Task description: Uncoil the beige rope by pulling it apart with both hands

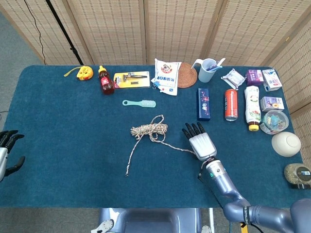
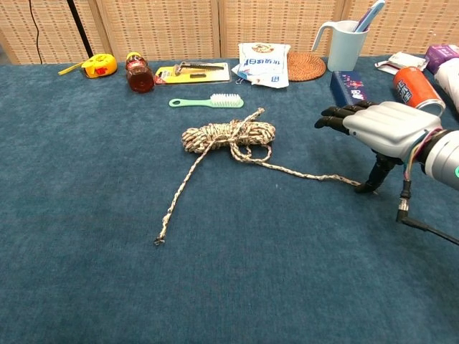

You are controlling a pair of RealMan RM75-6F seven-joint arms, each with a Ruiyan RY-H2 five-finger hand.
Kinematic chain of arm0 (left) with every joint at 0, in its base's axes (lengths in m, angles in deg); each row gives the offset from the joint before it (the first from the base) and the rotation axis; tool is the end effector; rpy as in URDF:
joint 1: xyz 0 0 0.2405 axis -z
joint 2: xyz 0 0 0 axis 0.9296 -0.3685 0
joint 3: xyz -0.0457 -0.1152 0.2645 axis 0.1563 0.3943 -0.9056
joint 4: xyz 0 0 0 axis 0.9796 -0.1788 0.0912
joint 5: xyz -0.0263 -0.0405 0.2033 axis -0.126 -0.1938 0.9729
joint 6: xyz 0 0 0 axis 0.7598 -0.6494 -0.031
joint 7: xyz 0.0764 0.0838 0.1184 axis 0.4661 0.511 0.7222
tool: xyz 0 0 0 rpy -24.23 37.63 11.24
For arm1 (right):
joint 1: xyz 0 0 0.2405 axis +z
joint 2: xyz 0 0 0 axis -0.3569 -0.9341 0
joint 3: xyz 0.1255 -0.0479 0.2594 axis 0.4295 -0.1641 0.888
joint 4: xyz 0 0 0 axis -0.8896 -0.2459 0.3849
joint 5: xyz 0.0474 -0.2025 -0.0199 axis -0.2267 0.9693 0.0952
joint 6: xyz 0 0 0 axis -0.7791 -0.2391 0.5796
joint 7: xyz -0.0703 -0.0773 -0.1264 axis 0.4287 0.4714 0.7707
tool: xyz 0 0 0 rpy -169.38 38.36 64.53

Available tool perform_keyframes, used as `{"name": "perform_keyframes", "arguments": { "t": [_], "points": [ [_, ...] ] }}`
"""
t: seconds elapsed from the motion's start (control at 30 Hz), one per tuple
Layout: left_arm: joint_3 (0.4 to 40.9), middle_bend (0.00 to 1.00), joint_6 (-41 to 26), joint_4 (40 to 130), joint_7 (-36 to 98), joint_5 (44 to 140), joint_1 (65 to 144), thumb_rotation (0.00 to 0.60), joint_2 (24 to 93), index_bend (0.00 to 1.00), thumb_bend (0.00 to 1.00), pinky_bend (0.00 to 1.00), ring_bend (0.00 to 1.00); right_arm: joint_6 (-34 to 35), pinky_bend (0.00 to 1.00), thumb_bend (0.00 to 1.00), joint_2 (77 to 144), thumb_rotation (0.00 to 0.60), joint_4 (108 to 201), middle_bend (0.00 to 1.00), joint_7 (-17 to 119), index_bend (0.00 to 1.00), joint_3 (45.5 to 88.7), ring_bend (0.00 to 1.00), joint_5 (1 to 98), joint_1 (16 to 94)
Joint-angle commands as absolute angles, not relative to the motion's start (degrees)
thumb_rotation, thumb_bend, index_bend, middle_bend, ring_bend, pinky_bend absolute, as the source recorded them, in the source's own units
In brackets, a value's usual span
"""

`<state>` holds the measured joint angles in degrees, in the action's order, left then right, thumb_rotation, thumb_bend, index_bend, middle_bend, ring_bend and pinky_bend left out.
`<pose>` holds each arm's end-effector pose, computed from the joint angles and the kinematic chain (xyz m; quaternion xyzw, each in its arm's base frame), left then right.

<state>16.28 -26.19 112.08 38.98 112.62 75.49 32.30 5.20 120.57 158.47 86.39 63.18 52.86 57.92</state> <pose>-0.3256 0.2181 0.2059 -0.6097 -0.3567 -0.3457 0.6177 -0.2186 -0.3626 -0.0413 0.7741 -0.2899 0.2818 0.4871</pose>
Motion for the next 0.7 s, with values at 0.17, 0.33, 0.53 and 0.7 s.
{"name": "perform_keyframes", "arguments": {
  "t": [0.17,0.33,0.53,0.7],
  "points": [
    [16.26,0.20,-25.85,112.18,39.25,112.79,75.76,0.600,32.56,0.25,0.29,0.01,0.13,5.39,0.00,0.11,119.97,0.600,154.23,0.00,85.29,0.09,63.12,0.00,54.05,58.06],
    [16.25,0.20,-25.68,112.20,39.27,112.73,75.85,0.600,32.83,0.25,0.29,0.01,0.13,5.72,0.00,0.11,119.27,0.600,152.21,0.00,84.41,0.10,63.55,0.00,54.31,58.25],
    [16.26,0.20,-25.55,112.03,39.25,112.59,75.89,0.600,32.98,0.25,0.29,0.00,0.13,5.59,0.00,0.11,116.85,0.600,153.34,0.05,84.59,0.16,63.84,0.00,54.56,58.17],
    [16.25,0.19,-25.36,111.89,39.18,112.62,76.01,0.600,33.08,0.25,0.29,0.00,0.13,5.42,0.00,0.11,113.38,0.600,159.19,0.16,85.03,0.27,64.13,0.16,53.82,57.61]
  ]
}}
